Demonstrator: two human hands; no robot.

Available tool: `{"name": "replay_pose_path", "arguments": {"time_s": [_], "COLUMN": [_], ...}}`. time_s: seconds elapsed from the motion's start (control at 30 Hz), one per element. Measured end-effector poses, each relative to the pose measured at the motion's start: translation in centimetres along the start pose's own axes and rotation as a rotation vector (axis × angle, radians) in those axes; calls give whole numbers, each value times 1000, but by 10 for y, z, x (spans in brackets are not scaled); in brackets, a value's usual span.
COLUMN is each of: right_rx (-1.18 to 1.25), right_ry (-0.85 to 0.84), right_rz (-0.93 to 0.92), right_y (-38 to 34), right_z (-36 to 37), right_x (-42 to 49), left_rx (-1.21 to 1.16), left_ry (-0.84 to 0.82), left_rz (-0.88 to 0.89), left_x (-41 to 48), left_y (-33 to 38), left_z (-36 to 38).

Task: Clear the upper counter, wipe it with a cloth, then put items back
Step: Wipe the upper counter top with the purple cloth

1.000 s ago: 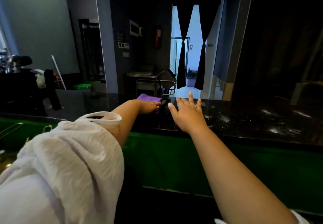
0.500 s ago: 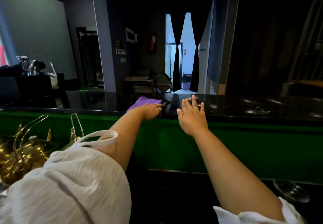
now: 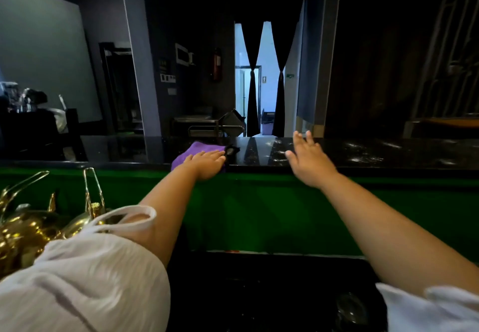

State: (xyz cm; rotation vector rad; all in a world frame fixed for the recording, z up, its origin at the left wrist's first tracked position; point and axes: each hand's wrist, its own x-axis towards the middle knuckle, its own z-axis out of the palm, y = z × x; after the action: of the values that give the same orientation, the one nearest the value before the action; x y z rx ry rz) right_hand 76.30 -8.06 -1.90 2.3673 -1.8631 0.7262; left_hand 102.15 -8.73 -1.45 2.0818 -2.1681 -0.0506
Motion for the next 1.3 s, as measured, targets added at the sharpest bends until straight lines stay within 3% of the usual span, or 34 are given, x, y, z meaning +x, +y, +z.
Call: {"name": "replay_pose_path", "arguments": {"time_s": [0.1,0.43,0.57,0.7,0.87,1.0,1.07,1.3], "right_rx": [-192,-170,-156,-166,-154,-151,-146,-148], "right_ry": [17,-58,-73,-51,-48,-49,-44,7], "right_rz": [-14,-76,-79,-70,-84,-81,-78,-70], "right_y": [35,49,49,50,52,53,54,55], "right_z": [-10,-4,-4,-2,-2,2,2,3], "right_x": [17,26,29,29,28,33,36,33], "left_rx": [-31,-44,57,-5,-79,-40,8,17], "left_ry": [7,3,7,64,68,49,39,63], "left_rz": [-24,-193,-115,-4,11,-232,-261,-2], "left_x": [-1,10,10,-3,-4,8,18,15], "left_y": [1,21,74,133,92,45,51,158], "left_z": [-1,-3,3,13,6,-2,1,15]}}
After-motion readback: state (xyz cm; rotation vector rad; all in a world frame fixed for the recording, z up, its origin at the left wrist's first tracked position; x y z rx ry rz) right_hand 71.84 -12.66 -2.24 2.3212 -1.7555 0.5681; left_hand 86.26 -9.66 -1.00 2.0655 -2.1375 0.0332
